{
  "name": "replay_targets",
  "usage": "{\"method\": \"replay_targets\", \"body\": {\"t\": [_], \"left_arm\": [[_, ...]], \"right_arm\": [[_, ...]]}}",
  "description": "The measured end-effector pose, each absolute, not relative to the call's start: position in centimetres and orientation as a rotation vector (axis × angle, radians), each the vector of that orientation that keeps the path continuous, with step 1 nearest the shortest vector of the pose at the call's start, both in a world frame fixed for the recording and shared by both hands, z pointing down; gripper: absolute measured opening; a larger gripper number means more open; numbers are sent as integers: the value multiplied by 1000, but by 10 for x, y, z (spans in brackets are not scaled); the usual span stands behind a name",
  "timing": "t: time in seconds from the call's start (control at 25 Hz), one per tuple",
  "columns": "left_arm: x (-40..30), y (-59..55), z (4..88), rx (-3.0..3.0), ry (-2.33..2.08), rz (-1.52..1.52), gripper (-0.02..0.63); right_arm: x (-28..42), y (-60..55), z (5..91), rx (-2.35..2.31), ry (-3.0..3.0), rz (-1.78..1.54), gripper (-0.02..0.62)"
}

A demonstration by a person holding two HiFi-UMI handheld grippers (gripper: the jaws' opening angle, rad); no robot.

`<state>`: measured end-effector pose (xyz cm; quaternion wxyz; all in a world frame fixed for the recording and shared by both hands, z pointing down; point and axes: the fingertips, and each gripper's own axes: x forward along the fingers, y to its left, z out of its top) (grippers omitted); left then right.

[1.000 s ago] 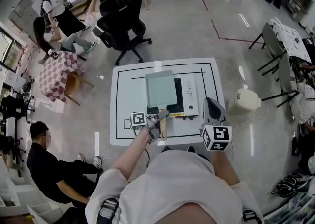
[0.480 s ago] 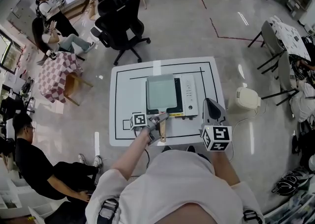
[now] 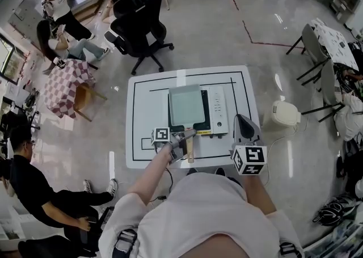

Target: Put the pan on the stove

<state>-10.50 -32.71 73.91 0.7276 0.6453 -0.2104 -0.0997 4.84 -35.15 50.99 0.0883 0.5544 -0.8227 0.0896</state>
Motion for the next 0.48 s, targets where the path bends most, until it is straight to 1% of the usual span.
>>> {"method": "replay_targets", "body": {"t": [0.16, 0.2, 0.24, 0.28, 0.48], "left_arm": [[-105, -328, 740, 1424, -451, -227, 149], [-106, -330, 737, 1428, -453, -237, 170], [-107, -333, 734, 1431, -460, -246, 234], [-109, -335, 732, 1431, -473, -253, 267], [-124, -334, 736, 1436, -526, -248, 287]], "right_arm": [[49, -350, 512, 1651, -2450, 270, 8], [49, -350, 511, 1650, -2449, 271, 8], [49, -349, 511, 1649, -2448, 273, 8], [48, -349, 511, 1649, -2448, 275, 8], [49, -347, 512, 1650, -2448, 278, 8]]}}
